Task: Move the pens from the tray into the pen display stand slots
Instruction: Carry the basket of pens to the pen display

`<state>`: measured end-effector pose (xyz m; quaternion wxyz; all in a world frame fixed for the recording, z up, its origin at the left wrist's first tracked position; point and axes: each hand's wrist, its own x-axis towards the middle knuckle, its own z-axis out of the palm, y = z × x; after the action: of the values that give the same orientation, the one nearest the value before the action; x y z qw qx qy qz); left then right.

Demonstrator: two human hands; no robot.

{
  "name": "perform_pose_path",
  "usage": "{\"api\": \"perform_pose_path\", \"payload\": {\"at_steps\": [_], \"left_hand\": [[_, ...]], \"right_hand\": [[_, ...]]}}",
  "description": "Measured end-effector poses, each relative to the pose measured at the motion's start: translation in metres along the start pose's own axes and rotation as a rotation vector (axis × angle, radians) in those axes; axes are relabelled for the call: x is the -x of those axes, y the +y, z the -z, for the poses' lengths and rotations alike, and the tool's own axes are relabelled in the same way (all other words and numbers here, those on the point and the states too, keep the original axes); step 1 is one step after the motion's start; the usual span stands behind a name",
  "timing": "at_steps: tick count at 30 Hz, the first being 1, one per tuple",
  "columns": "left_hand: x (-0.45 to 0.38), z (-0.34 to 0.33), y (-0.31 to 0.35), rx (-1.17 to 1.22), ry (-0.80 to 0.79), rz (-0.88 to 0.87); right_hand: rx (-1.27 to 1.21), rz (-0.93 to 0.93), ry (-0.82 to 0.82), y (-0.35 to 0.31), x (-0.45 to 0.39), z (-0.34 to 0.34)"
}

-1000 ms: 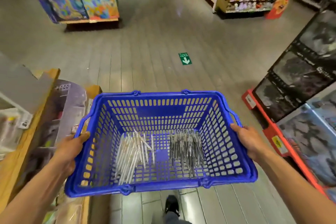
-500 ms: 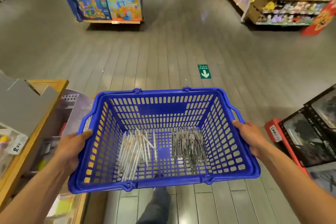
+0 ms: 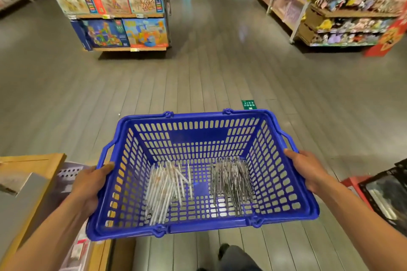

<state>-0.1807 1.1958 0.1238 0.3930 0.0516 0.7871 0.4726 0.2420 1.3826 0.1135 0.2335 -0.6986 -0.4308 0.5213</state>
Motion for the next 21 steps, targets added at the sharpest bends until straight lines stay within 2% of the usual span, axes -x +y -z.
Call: {"api": "perform_pose_path", "payload": {"at_steps": [10,21], "left_hand": [[-0.129,-0.075,0.092,-0.017,0.081,0.016],[-0.248,-0.132,0.205,0.106,0.17,0.066]], "right_hand": [[0.022,0.023,-0.044,-0.1,-0.159,-0.047],[0.107,0.099,-0.171,-0.276,-0.326,-0.119]]}}
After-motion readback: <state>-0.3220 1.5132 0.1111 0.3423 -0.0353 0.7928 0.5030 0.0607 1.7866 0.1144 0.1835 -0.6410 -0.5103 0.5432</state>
